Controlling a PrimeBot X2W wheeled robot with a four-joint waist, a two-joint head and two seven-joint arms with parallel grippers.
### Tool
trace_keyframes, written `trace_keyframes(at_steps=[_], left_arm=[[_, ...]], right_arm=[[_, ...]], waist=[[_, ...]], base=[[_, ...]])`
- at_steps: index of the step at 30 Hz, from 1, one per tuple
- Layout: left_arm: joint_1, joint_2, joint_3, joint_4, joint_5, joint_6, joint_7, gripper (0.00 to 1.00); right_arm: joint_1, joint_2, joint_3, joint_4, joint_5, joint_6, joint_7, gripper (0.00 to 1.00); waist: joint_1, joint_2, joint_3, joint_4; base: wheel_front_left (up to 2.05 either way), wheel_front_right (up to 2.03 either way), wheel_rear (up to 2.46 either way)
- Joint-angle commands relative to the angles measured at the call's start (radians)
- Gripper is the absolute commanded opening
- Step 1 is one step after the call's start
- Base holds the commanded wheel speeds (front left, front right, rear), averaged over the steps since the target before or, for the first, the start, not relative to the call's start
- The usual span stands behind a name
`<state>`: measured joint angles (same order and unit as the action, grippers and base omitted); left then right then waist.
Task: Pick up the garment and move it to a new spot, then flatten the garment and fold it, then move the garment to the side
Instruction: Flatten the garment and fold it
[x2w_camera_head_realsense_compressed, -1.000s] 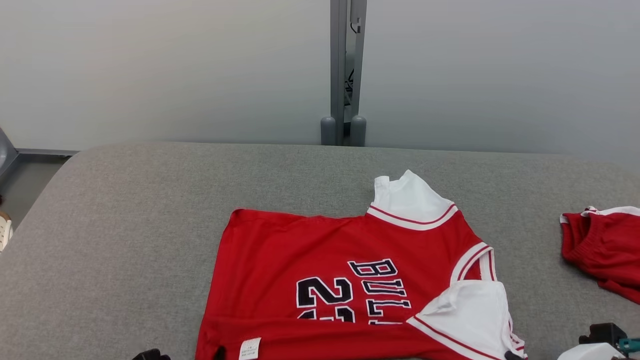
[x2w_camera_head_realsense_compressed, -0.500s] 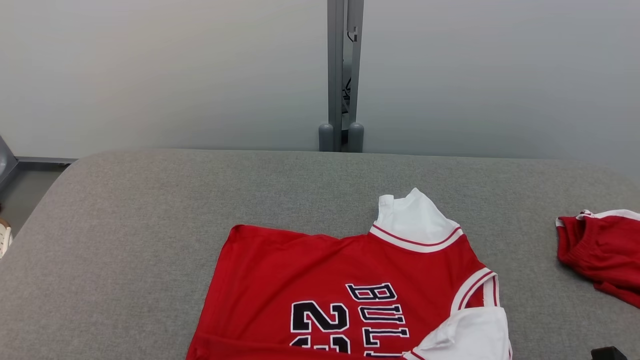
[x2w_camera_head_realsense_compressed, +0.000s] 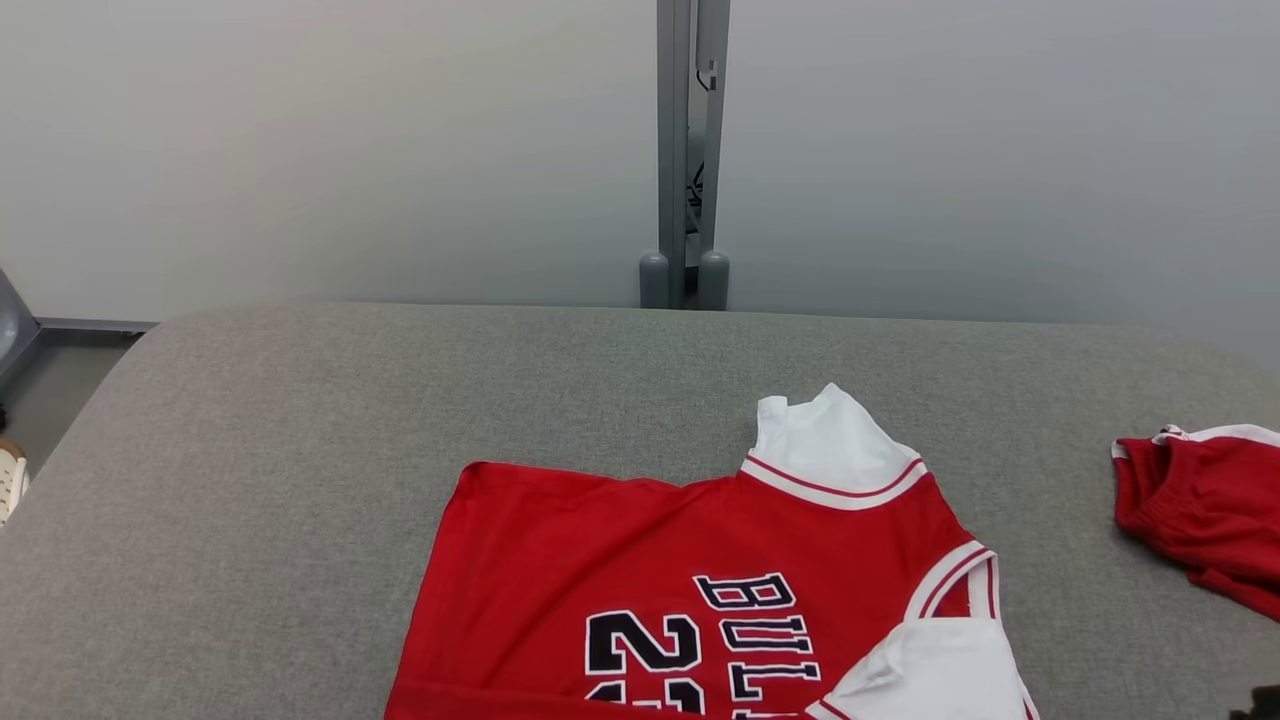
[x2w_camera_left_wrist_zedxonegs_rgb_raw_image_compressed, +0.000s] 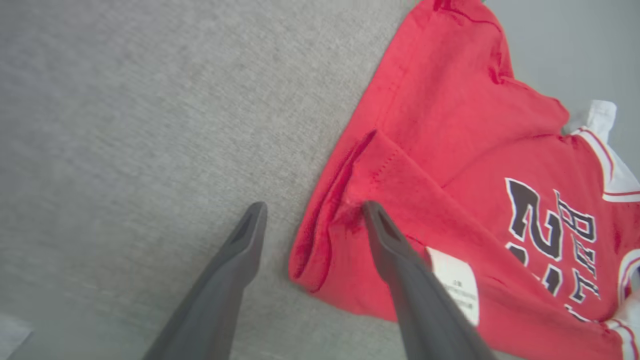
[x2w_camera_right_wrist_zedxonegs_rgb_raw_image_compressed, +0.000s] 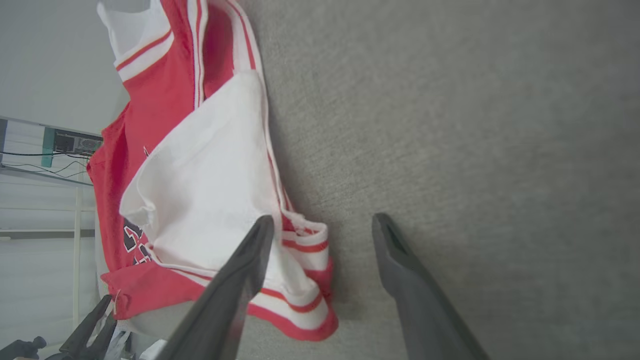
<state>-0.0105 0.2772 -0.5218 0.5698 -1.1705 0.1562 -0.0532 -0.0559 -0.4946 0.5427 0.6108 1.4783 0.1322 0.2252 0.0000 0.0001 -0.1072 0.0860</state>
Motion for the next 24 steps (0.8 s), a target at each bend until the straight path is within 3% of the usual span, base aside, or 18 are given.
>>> trace_keyframes(at_steps=[1, 5, 8, 12, 15, 18, 20, 24], left_arm=[[0.006, 0.022, 0.005, -0.021, 0.014, 0.016, -0.006, 1.0], [-0.005, 0.072, 0.023, -0.075, 0.051, 0.049, -0.054, 1.0], [-0.034, 0.112, 0.041, -0.138, 0.111, 0.087, -0.134, 1.0], [-0.08, 0.144, 0.062, -0.217, 0.213, 0.112, -0.196, 1.0], [-0.112, 0.149, 0.068, -0.259, 0.345, 0.141, -0.209, 1.0], [-0.124, 0.106, 0.141, -0.313, 0.482, 0.172, -0.209, 1.0], [-0.108, 0.073, 0.175, -0.332, 0.578, 0.179, -0.21, 1.0], [-0.092, -0.001, 0.212, -0.324, 0.715, 0.149, -0.21, 1.0]], right_arm=[[-0.007, -0.017, -0.018, 0.01, -0.015, -0.002, -0.026, 1.0], [-0.035, -0.035, -0.057, -0.003, -0.05, 0.0, -0.107, 1.0], [-0.066, -0.05, -0.095, -0.035, -0.124, 0.0, -0.238, 1.0], [-0.104, -0.057, -0.111, -0.074, -0.297, 0.0, -0.428, 1.0], [-0.143, -0.038, -0.152, -0.102, -0.473, 0.0, -0.486, 1.0], [-0.155, 0.03, -0.284, -0.181, -0.694, 0.0, -0.492, 1.0], [-0.118, 0.113, -0.371, -0.258, -0.85, 0.0, -0.49, 1.0], [-0.053, 0.262, -0.439, -0.375, -1.082, -0.001, -0.49, 1.0]], waist=[[0.0, -0.0001, -0.002, 0.0], [0.0, -0.0001, -0.004, 0.001], [0.0, -0.0001, -0.004, 0.002], [0.0, -0.0001, -0.003, -0.003], [0.0, -0.0001, 0.002, -0.014], [0.0, -0.0001, 0.012, -0.029], [0.0, -0.0001, 0.02, -0.039], [0.0, -0.0001, 0.034, -0.053]], base=[[0.0, 0.0, 0.0], [0.0, 0.0, 0.0], [0.0, 0.0, 0.0], [0.0, 0.0, 0.0], [0.0, 0.0, 0.0], [0.0, 0.0, 0.0], [0.0, 0.0, 0.0], [0.0, 0.0, 0.0]])
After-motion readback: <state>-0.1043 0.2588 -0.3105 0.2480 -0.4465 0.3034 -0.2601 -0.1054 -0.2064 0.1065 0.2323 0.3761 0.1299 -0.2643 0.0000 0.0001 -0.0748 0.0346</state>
